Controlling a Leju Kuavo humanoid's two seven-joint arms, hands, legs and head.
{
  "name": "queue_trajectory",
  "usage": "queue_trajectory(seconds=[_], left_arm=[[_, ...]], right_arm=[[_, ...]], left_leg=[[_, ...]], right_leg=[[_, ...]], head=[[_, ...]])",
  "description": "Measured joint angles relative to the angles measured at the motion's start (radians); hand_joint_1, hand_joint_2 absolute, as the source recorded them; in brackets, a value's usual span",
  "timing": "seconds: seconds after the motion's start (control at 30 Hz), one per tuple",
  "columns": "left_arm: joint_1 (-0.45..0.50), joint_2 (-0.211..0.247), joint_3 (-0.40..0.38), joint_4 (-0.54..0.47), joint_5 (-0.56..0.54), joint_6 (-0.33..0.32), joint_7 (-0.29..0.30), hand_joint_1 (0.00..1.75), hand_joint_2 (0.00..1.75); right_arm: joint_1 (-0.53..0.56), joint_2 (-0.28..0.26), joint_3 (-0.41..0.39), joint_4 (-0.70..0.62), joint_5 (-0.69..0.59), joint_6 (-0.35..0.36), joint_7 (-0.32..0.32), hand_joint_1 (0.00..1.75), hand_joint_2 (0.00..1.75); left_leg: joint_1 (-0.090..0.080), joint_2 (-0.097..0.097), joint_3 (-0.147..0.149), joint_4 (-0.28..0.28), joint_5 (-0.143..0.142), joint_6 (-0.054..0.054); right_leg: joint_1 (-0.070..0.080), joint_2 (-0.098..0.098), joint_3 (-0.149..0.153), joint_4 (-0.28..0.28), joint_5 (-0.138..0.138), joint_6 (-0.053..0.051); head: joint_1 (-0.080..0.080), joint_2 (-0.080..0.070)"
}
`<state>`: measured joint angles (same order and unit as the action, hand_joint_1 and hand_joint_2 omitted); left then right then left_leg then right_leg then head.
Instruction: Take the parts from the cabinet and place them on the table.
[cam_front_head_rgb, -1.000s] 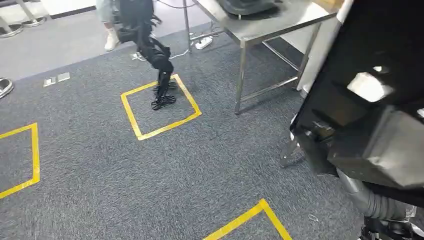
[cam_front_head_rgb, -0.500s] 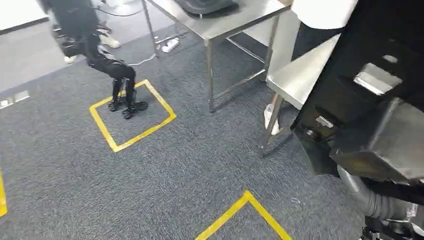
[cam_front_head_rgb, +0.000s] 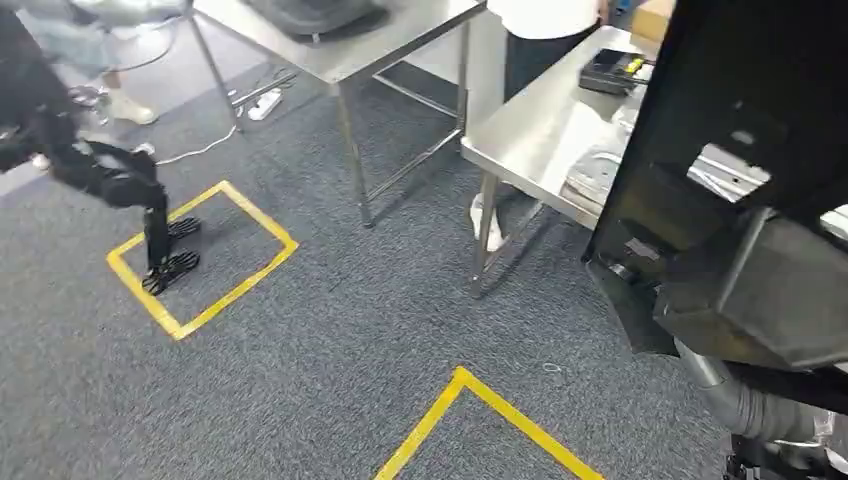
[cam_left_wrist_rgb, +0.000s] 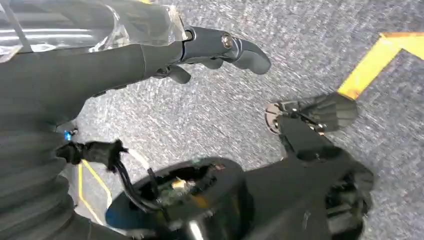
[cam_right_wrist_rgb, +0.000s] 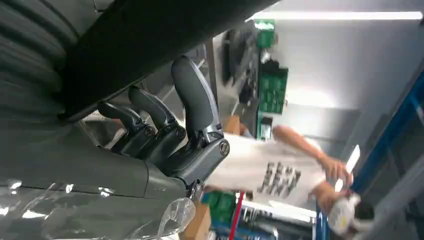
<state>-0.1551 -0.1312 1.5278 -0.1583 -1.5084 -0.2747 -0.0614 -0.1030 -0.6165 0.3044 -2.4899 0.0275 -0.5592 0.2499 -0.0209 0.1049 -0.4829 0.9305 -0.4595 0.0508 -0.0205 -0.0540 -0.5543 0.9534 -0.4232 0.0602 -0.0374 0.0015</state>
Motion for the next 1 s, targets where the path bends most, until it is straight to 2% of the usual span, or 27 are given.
queue_trajectory(seconds=[0.03,0.07,0.1,0.13,0.17,0.23,0.27,0.3,0.33,0.37,0.4,0.43,0.47,0.5,0.57,0.6,0.63,0.67,0.73,0.77,0.8,0.83,0.87,0.9,0.93,0.97,1.0], left_arm=[[0.0,0.0,0.001,0.0,0.0,0.0,-0.003,0.0,1.75],[-0.002,0.0,0.001,0.0,0.0,0.0,-0.005,0.0,1.75],[-0.005,0.001,0.001,0.0,0.0,0.0,-0.006,0.0,1.75],[-0.006,0.001,0.002,0.0,0.0,0.0,-0.011,0.0,1.75],[-0.004,0.001,0.002,0.0,0.0,0.0,-0.015,0.0,1.75],[0.0,0.001,0.003,0.0,-0.001,-0.001,-0.018,0.0,1.75],[0.0,0.001,0.003,0.0,-0.001,-0.002,-0.019,0.0,1.75],[-0.002,0.001,0.003,0.0,-0.001,-0.002,-0.019,0.0,1.75],[-0.002,0.001,0.003,0.0,-0.001,-0.002,-0.018,0.0,1.75],[-0.001,0.002,0.003,0.0,-0.002,-0.002,-0.016,0.0,1.75],[-0.001,0.002,0.003,0.0,-0.002,-0.002,-0.016,0.0,1.75],[-0.003,0.005,0.003,0.0,-0.002,-0.002,-0.016,0.0,1.75],[-0.004,0.005,0.003,0.0,-0.002,-0.002,-0.016,0.0,1.75],[-0.002,0.005,0.003,0.0,-0.002,-0.004,-0.013,0.0,1.75],[0.003,0.005,0.003,0.0,-0.002,-0.004,-0.007,0.0,1.75],[0.001,0.005,0.003,0.0,-0.002,-0.001,-0.004,0.0,1.75],[-0.002,0.006,0.004,0.0,-0.002,-0.001,-0.002,0.0,1.75],[-0.002,0.006,0.004,0.0,-0.003,0.0,-0.002,0.0,1.75],[0.004,0.006,0.004,0.0,-0.003,-0.001,-0.001,0.0,1.75],[0.007,0.006,0.004,0.0,-0.003,-0.001,-0.001,0.0,1.75],[0.007,0.006,0.004,0.0,-0.003,-0.001,-0.003,0.0,1.75],[0.005,0.006,0.004,0.0,-0.003,-0.001,-0.005,0.0,1.75],[0.004,0.006,0.004,0.0,-0.003,0.0,-0.006,0.0,1.75],[0.003,0.006,0.004,0.0,-0.003,-0.001,-0.009,0.0,1.75],[0.003,0.007,0.004,0.0,-0.003,-0.001,-0.01,0.0,1.75],[0.002,0.007,0.004,0.0,-0.003,-0.001,-0.012,0.0,1.75],[0.001,0.007,0.004,0.0,-0.003,-0.001,-0.016,0.0,1.75]], right_arm=[[0.002,0.0,0.0,0.0,0.0,0.0,0.0,1.75,1.75],[0.002,0.0,0.0,0.0,0.0,0.0,0.0,1.75,1.75],[0.001,0.0,0.0,-0.001,0.0,0.001,0.001,1.75,1.75],[0.0,0.0,-0.001,-0.001,0.001,0.003,0.001,1.75,1.75],[0.0,0.0,0.0,-0.001,0.0,0.005,0.002,1.75,1.75],[-0.002,0.0,0.001,-0.001,0.0,0.008,0.002,1.75,1.75],[-0.002,0.0,0.002,-0.001,0.0,0.008,0.004,1.75,1.75],[-0.002,0.0,0.002,-0.001,0.0,0.008,0.005,1.75,1.75],[-0.002,0.0,0.002,-0.001,0.002,0.008,0.006,1.75,1.75],[-0.002,0.0,0.002,-0.001,0.003,0.007,0.006,1.75,1.75],[-0.002,0.0,0.002,-0.001,0.004,0.006,0.006,1.75,1.75],[-0.002,0.0,0.002,-0.001,0.006,0.006,0.006,1.75,1.75],[-0.002,0.0,0.002,-0.001,0.006,0.006,0.006,1.75,1.75],[-0.002,0.0,0.002,-0.001,0.006,0.005,0.008,1.75,1.75],[0.002,0.0,0.002,-0.001,0.011,0.004,0.01,1.75,1.75],[0.002,-0.002,0.002,-0.001,0.014,0.004,0.011,1.75,1.75],[0.003,-0.002,0.002,-0.003,0.019,0.003,0.011,1.75,1.75],[0.003,-0.003,0.002,-0.005,0.024,0.002,0.016,1.75,1.75],[0.007,-0.006,0.002,-0.008,0.03,0.0,0.022,1.75,1.75],[0.013,-0.006,0.002,-0.008,0.033,0.0,0.023,1.75,1.75],[0.014,-0.006,0.002,-0.008,0.033,0.0,0.024,1.75,1.75],[0.014,-0.006,0.002,-0.008,0.034,0.0,0.024,1.75,1.75],[0.015,-0.006,0.002,-0.008,0.034,0.001,0.024,1.75,1.75],[0.014,-0.006,0.002,-0.008,0.034,0.002,0.024,1.75,1.75],[0.014,-0.006,0.002,-0.008,0.034,0.005,0.024,1.75,1.75],[0.01,-0.008,0.002,-0.008,0.034,0.009,0.024,1.75,1.75],[0.008,-0.007,0.003,-0.008,0.034,0.012,0.023,1.75,1.75]], left_leg=[[0.001,0.011,0.002,-0.001,0.0,-0.003],[0.003,0.02,0.002,0.003,-0.003,-0.008],[0.01,-0.013,-0.002,0.017,-0.017,-0.016],[0.012,-0.059,-0.021,0.06,-0.051,-0.022],[0.016,-0.084,-0.063,0.155,-0.104,-0.026],[0.016,-0.095,-0.142,0.325,-0.172,-0.029],[0.016,-0.095,-0.16,0.36,-0.173,-0.029],[0.016,-0.095,-0.152,0.341,-0.152,-0.026],[0.016,-0.097,-0.12,0.275,-0.11,-0.022],[0.016,-0.108,-0.071,0.169,-0.055,-0.015],[0.016,-0.134,-0.026,0.069,-0.01,-0.007],[0.018,-0.191,-0.005,0.013,-0.008,0.0],[0.013,-0.179,-0.007,0.009,0.0,-0.004],[0.013,-0.167,-0.01,0.012,0.001,-0.004],[0.008,-0.146,-0.009,0.01,0.004,0.001],[0.019,-0.129,-0.01,-0.001,0.016,0.014],[0.017,-0.121,-0.011,-0.002,0.018,0.018],[0.016,-0.11,-0.014,-0.002,0.02,0.023],[0.015,-0.086,-0.018,-0.001,0.021,0.024],[0.015,-0.071,-0.02,-0.001,0.021,0.024],[0.015,-0.057,-0.021,-0.001,0.021,0.024],[0.016,-0.045,-0.02,-0.001,0.02,0.023],[0.018,-0.032,-0.017,0.0,0.019,0.021],[0.019,-0.022,-0.014,0.001,0.016,0.017],[0.012,-0.011,-0.011,0.001,0.013,0.011],[0.004,0.002,-0.012,0.006,0.007,0.003],[0.001,0.01,-0.011,0.006,0.007,0.001]], right_leg=[[0.003,0.012,-0.003,0.002,0.0,-0.004],[0.002,0.023,-0.004,-0.001,0.004,-0.013],[-0.003,0.03,-0.005,-0.002,0.008,-0.02],[-0.003,0.038,-0.007,-0.002,0.01,-0.024],[-0.003,0.047,-0.012,-0.002,0.013,-0.03],[-0.002,0.073,-0.019,-0.001,0.016,-0.035],[-0.002,0.085,-0.021,-0.001,0.018,-0.036],[-0.001,0.098,-0.02,-0.001,0.019,-0.036],[-0.001,0.112,-0.019,-0.001,0.02,-0.034],[-0.001,0.128,-0.018,-0.001,0.022,-0.032],[-0.002,0.14,-0.018,-0.001,0.024,-0.029],[-0.004,0.148,-0.023,-0.001,0.027,-0.025],[0.0,0.162,-0.029,0.001,0.031,-0.019],[-0.003,0.167,-0.033,0.001,0.034,-0.014],[-0.004,0.189,-0.036,-0.006,0.043,-0.001],[-0.008,0.176,-0.042,0.004,0.036,0.0],[-0.001,0.121,-0.056,0.038,0.006,0.003],[-0.001,0.091,-0.086,0.104,-0.04,0.005],[-0.001,0.072,-0.154,0.273,-0.12,0.012],[-0.002,0.068,-0.175,0.328,-0.134,0.015],[-0.003,0.065,-0.17,0.326,-0.124,0.017],[-0.004,0.06,-0.136,0.274,-0.094,0.019],[-0.004,0.051,-0.086,0.188,-0.054,0.02],[-0.004,0.024,-0.028,0.087,-0.015,0.021],[-0.002,-0.043,0.011,0.009,-0.008,0.022],[0.007,-0.028,0.012,0.001,-0.006,0.005],[0.005,-0.016,0.007,0.002,-0.006,-0.003]], head=[[0.0,0.0],[0.0,0.0],[0.0,0.0],[-0.001,0.0],[-0.001,0.0],[-0.001,0.0],[-0.001,0.0],[0.0,0.0],[-0.001,0.0],[-0.001,0.0],[-0.001,0.0],[-0.001,0.0],[-0.001,0.0],[0.0,0.0],[0.0,0.0],[-0.001,0.0],[0.003,0.0],[0.005,0.0],[0.005,0.0],[0.006,0.0],[0.006,0.0],[0.006,0.0],[0.006,0.0],[0.006,0.0],[0.006,0.0],[0.006,0.0],[0.004,0.0]])
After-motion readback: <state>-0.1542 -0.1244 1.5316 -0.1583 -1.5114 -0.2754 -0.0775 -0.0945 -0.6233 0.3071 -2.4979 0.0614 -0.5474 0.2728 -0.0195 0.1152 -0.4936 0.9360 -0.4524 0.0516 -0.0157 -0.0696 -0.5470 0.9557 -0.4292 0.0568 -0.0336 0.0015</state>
